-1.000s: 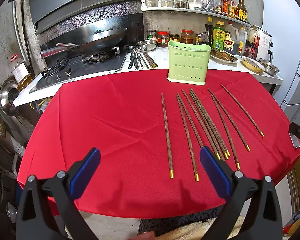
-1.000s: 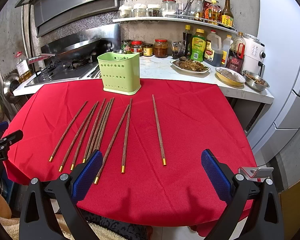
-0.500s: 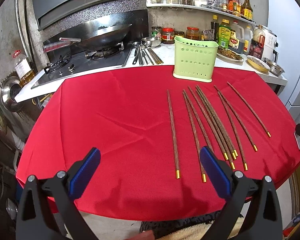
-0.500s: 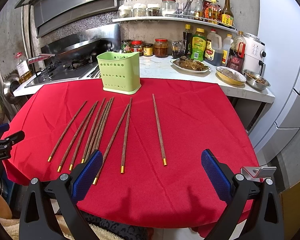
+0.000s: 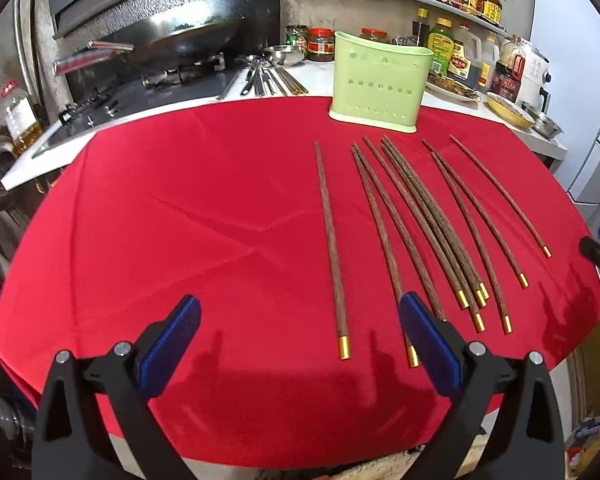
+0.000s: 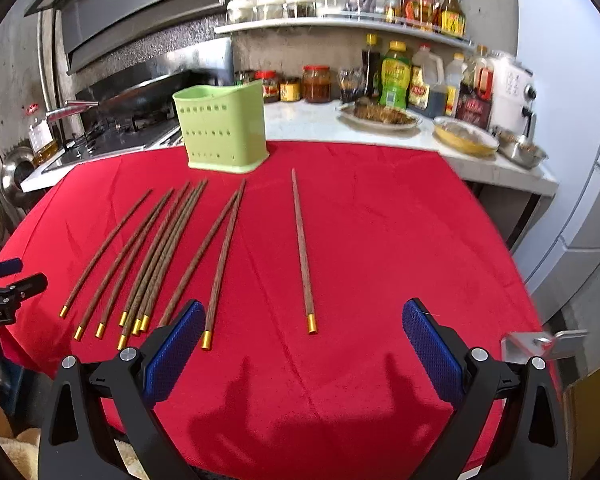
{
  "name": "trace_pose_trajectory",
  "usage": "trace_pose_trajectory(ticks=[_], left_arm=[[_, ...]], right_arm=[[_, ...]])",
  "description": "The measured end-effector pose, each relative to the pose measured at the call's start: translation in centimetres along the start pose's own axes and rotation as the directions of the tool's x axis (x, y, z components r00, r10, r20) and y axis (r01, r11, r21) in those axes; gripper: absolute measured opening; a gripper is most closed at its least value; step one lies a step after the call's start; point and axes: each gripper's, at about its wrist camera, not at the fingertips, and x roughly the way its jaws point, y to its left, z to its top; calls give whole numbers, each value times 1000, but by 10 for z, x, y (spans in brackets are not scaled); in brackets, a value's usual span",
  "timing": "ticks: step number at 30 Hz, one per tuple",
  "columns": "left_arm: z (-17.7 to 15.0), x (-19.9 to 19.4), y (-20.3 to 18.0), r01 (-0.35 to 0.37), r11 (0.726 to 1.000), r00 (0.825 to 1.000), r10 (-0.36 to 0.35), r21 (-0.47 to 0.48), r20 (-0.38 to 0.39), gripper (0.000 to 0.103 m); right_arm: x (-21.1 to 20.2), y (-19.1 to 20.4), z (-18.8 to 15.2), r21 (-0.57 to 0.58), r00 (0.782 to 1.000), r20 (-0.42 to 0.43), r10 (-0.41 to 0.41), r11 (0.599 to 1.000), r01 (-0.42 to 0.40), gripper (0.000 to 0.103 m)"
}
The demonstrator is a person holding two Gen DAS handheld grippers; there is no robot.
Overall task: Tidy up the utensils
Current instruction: 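Grasp a wooden chopstick with the left gripper while the right gripper grasps another chopstick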
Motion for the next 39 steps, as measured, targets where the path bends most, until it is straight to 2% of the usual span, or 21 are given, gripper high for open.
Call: trace_pose_trajectory(ticks=[4,9,12,14,16,17,22,24,26,28,30,33,36,39], left_arm=[[-2,12,-1,1,1000,1000,-1,-9,-24,85],[-3,27,-6,-1,1000,998,1,-1,-67,66],[-2,29,-9,9,1000,998,-9,3,-64,58],[-1,30,-11,10,1000,998,-9,9,-63,57],[1,33,-13,17,1000,998,-16,10,-66,56],[1,34,-13,19,1000,997,-18,10,-68,56],[3,41,-12,21,1000,997,-21,7,-79,56],[4,44,-11,25,1000,996,-25,2,-88,53],[4,43,-11,21,1000,996,-21,7,-85,49],[5,43,-12,27,1000,996,-27,10,-81,44],[4,42,-13,24,999,997,-23,20,-78,32],[2,41,-17,25,999,997,-22,48,-80,22],[-1,38,-22,28,997,996,-22,75,-87,21],[-4,37,-29,2,994,995,8,111,-96,21]], right_arm=[[19,-4,0,14,999,-35,0,1000,1,97],[32,-4,0,2,1000,-25,7,1000,-6,97],[40,-3,2,-15,1000,-28,-2,1000,1,93],[47,-2,3,-27,999,-37,-6,1000,5,91],[52,-1,4,-31,999,-46,-1,1000,0,82],[56,-2,6,-26,999,-54,-1,1000,0,63],[68,-2,9,-34,996,-86,18,999,-21,58],[72,-1,10,-44,995,-97,19,999,-23,41],[74,0,9,-44,994,-107,27,998,-32,34],[74,0,8,-47,993,-108,43,998,-48,33],[74,-1,6,-46,993,-105,58,997,-64,33],[74,-2,1,-38,992,-114,61,997,-66,33],[72,-5,-3,-14,992,-106,72,997,-74,33],[68,-3,-7,-36,993,-105,57,997,-61,31]])
